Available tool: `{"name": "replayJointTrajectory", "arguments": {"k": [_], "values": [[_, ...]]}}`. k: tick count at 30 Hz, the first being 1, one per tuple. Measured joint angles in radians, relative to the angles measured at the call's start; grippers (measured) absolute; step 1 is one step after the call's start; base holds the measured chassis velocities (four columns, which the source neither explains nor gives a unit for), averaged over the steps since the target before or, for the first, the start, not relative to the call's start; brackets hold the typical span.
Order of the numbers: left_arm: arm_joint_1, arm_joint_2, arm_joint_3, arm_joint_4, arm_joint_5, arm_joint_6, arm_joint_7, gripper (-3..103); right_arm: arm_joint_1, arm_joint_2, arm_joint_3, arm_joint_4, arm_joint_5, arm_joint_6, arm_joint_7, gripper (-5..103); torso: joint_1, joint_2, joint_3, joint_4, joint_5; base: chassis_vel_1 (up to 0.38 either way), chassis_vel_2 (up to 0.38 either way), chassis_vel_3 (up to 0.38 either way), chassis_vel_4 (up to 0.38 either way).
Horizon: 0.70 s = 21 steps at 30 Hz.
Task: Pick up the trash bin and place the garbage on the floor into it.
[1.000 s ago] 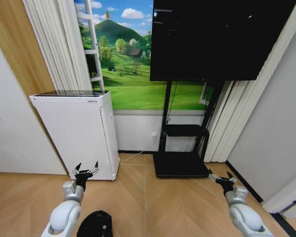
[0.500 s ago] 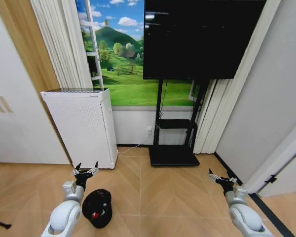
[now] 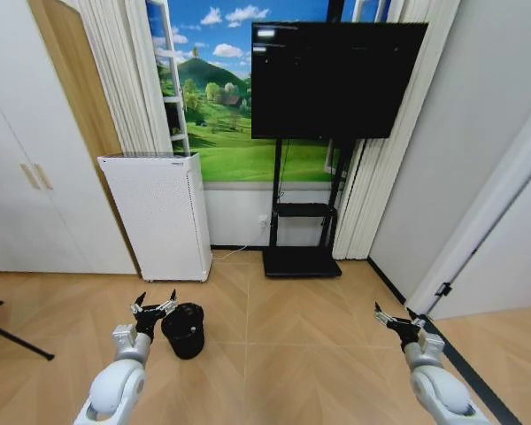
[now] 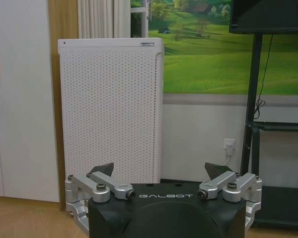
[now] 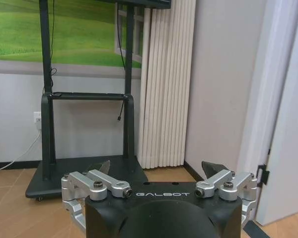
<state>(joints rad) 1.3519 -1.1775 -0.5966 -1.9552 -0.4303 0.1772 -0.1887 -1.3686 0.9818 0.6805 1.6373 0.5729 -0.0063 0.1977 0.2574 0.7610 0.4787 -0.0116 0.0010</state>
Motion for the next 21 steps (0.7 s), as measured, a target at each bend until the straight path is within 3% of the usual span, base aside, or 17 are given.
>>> {"name": "replayJointTrajectory", "arguments": {"k": [2,6,8,10,13,20,21], "values": [[0.0,0.0,0.0,0.0,0.0,0.0,0.0,100,0.0,0.0,0.0,0.0,0.0,0.0,0.0,100,0.0,0.0,0.0,-0.0003,-0.0021,0.33,-0.382,-0.334,0.383],[0.0,0.0,0.0,0.0,0.0,0.0,0.0,100,0.0,0.0,0.0,0.0,0.0,0.0,0.0,100,0.0,0.0,0.0,0.0001,-0.0003,0.338,-0.375,-0.324,0.375],[0.0,0.0,0.0,0.0,0.0,0.0,0.0,100,0.0,0.0,0.0,0.0,0.0,0.0,0.0,100,0.0,0.0,0.0,0.0001,-0.0018,0.334,-0.38,-0.341,0.396],[0.0,0.0,0.0,0.0,0.0,0.0,0.0,100,0.0,0.0,0.0,0.0,0.0,0.0,0.0,100,0.0,0.0,0.0,-0.0001,0.0001,0.348,-0.348,-0.337,0.37],[0.0,0.0,0.0,0.0,0.0,0.0,0.0,100,0.0,0.0,0.0,0.0,0.0,0.0,0.0,100,0.0,0.0,0.0,-0.0001,-0.0017,0.34,-0.383,-0.332,0.389],[0.0,0.0,0.0,0.0,0.0,0.0,0.0,100,0.0,0.0,0.0,0.0,0.0,0.0,0.0,100,-0.001,0.0,0.0,-0.0004,-0.0009,0.307,-0.326,-0.314,0.336],[0.0,0.0,0.0,0.0,0.0,0.0,0.0,100,0.0,0.0,0.0,0.0,0.0,0.0,0.0,100,-0.001,0.0,0.0,0.0007,-0.0009,0.143,-0.087,-0.252,0.221]]}}
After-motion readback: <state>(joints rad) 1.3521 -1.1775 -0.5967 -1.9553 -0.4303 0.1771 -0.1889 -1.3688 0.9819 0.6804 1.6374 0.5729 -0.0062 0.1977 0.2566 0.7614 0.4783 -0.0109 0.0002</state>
